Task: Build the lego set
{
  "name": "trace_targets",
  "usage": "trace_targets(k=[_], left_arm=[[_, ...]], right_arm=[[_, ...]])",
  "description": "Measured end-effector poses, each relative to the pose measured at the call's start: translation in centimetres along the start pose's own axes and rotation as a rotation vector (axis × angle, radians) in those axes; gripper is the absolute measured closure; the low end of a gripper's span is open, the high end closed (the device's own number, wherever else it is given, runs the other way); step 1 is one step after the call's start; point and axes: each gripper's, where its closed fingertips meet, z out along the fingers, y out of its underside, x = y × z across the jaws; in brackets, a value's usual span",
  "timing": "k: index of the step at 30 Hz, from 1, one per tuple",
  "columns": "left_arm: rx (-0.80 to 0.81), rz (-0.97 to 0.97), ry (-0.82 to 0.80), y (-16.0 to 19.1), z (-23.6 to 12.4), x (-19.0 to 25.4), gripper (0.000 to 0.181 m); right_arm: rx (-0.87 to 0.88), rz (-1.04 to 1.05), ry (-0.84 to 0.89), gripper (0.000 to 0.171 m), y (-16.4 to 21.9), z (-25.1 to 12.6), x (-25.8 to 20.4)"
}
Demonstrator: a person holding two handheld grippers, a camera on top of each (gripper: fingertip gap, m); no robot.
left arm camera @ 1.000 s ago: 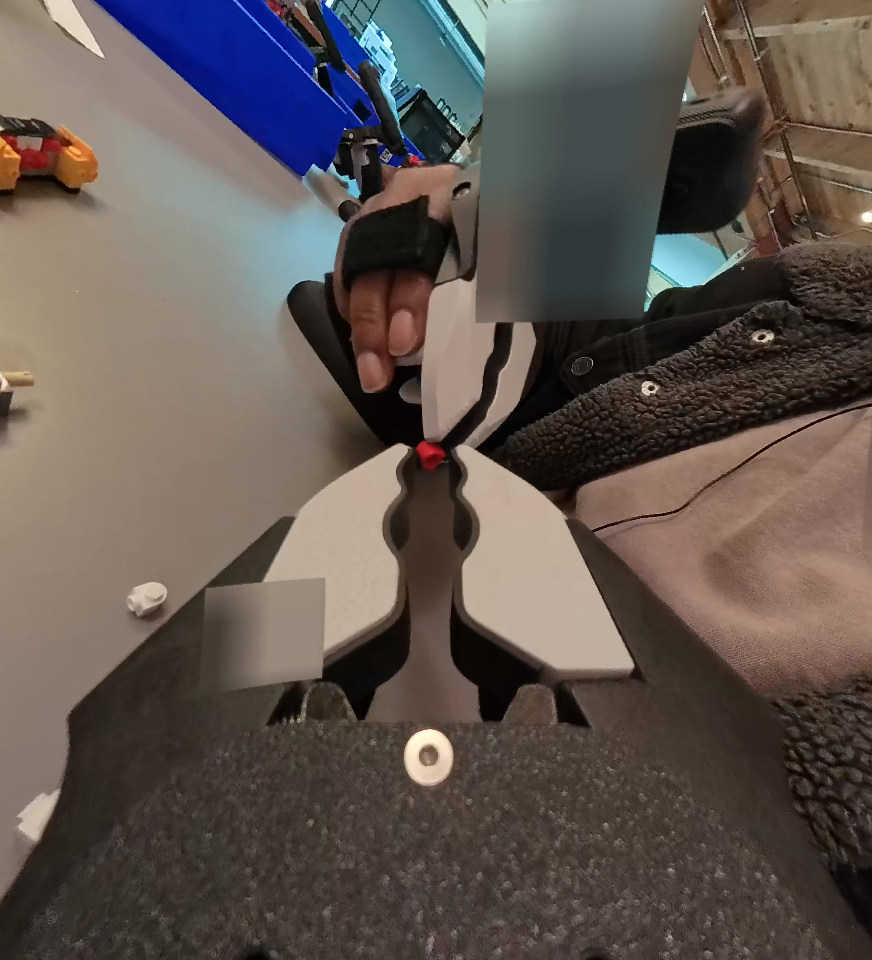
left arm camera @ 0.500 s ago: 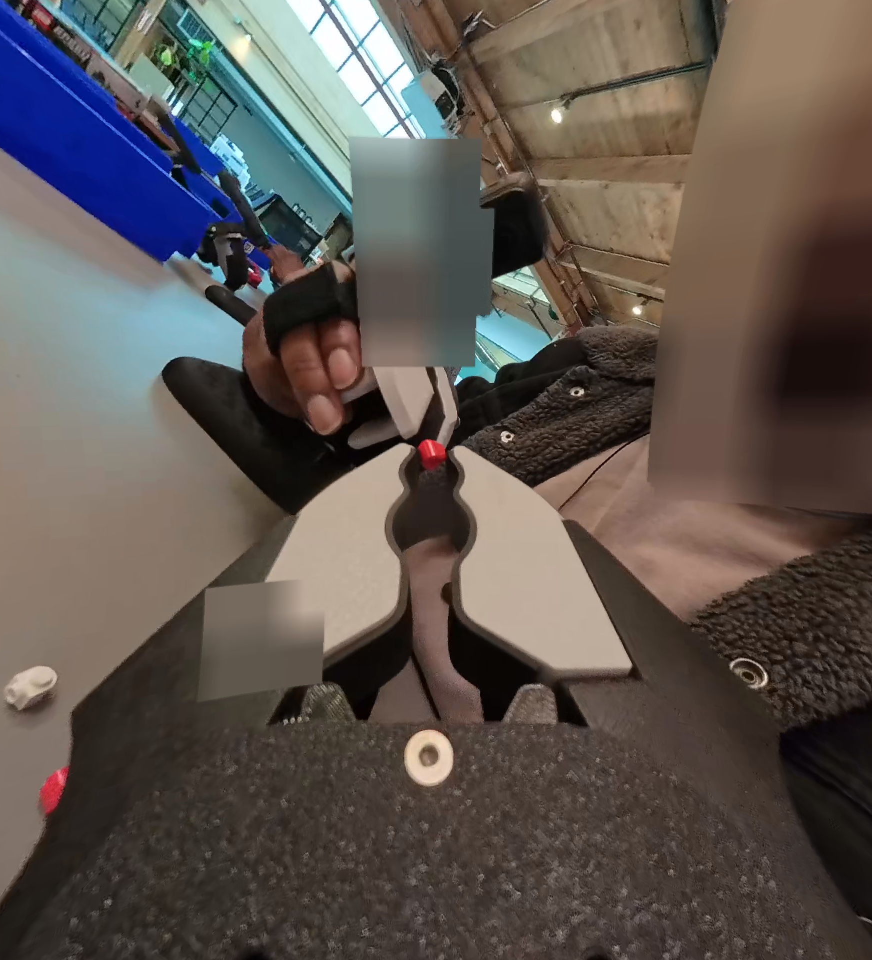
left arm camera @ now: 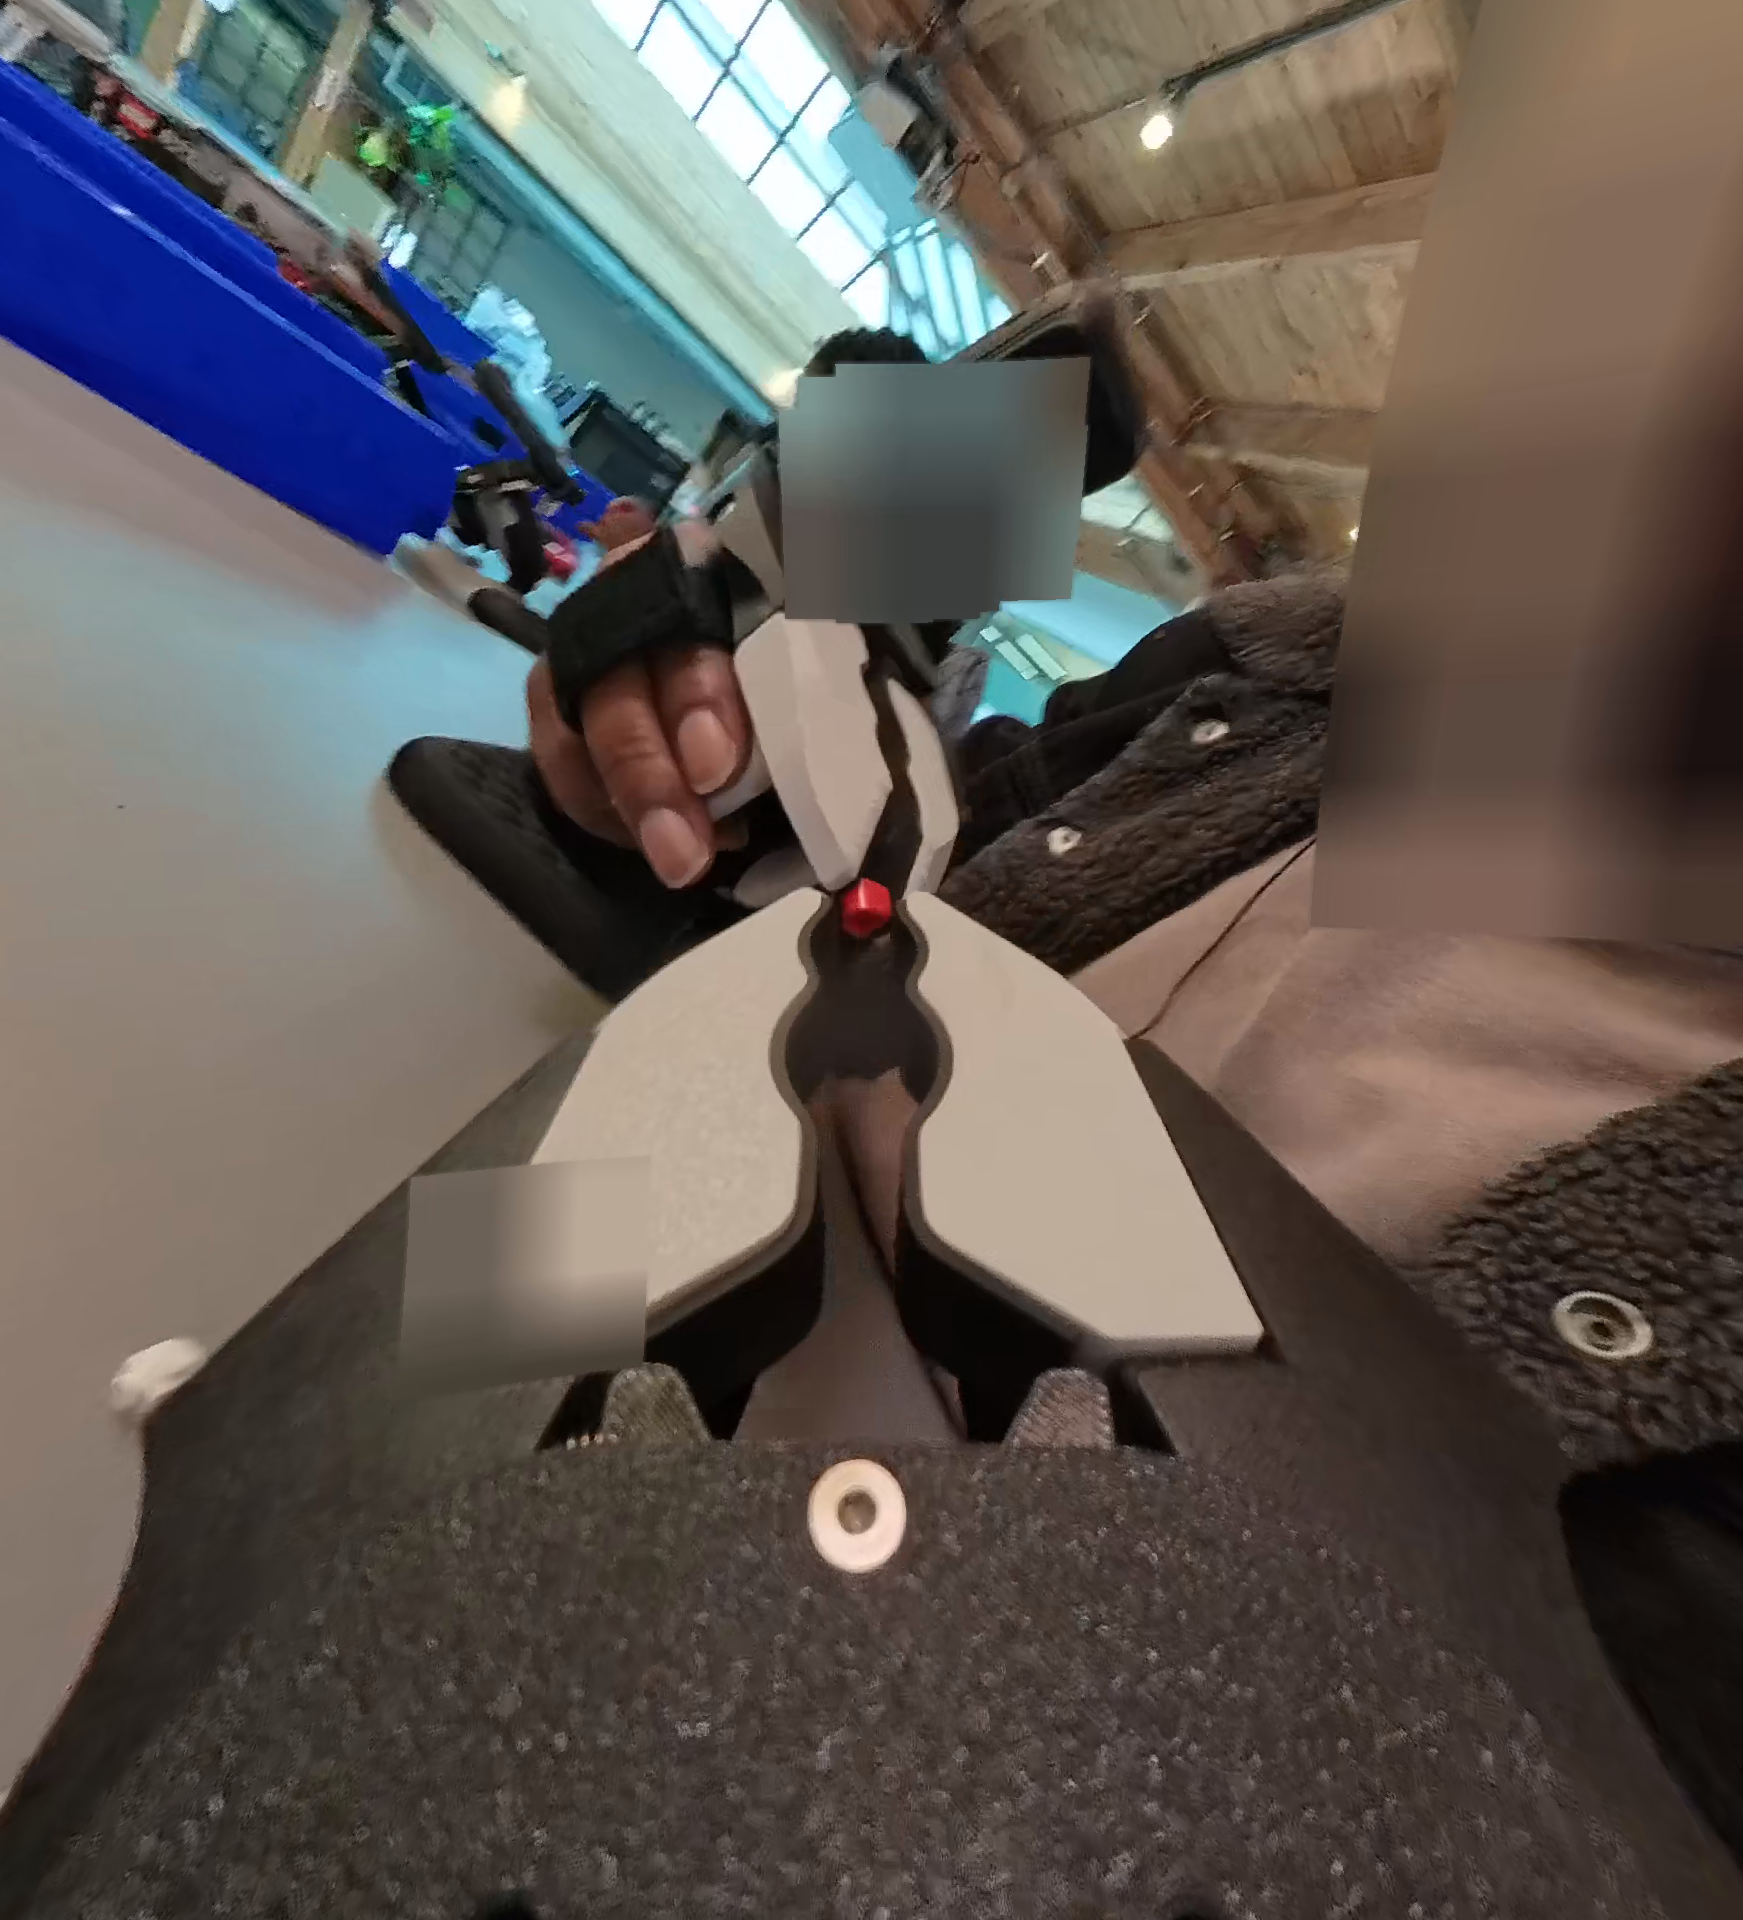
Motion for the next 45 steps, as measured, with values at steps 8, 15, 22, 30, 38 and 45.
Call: trace_targets(k=[8,15,22,30,38,45], left_arm=[[-0.485,0.363,-0.451,5.2,-1.5,-4.6,0.161],[-0.756,0.448,-0.549,9.0,-1.9,-6.0,0.16],[-0.784,0.449,-0.561,9.6,-2.1,-6.4,0.16],[-0.789,0.446,-0.567,9.8,-2.0,-6.5,0.161],[-0.793,0.45,-0.585,9.8,-2.0,-6.8,0.163],[-0.801,0.46,-0.591,9.9,-2.0,-6.8,0.165]], right_arm=[[-0.528,0.118,-0.066,0.161,8.6,-0.2,-0.9],[-0.702,0.18,-0.18,0.162,11.1,0.9,-1.9],[-0.77,0.22,-0.327,0.16,11.2,1.6,-2.5],[-0.755,0.283,-0.404,0.154,11.1,1.7,-2.9],[-0.788,0.281,-0.408,0.145,11.6,1.5,-3.5],[-0.715,0.289,-0.392,0.144,11.1,1.5,-3.3]])
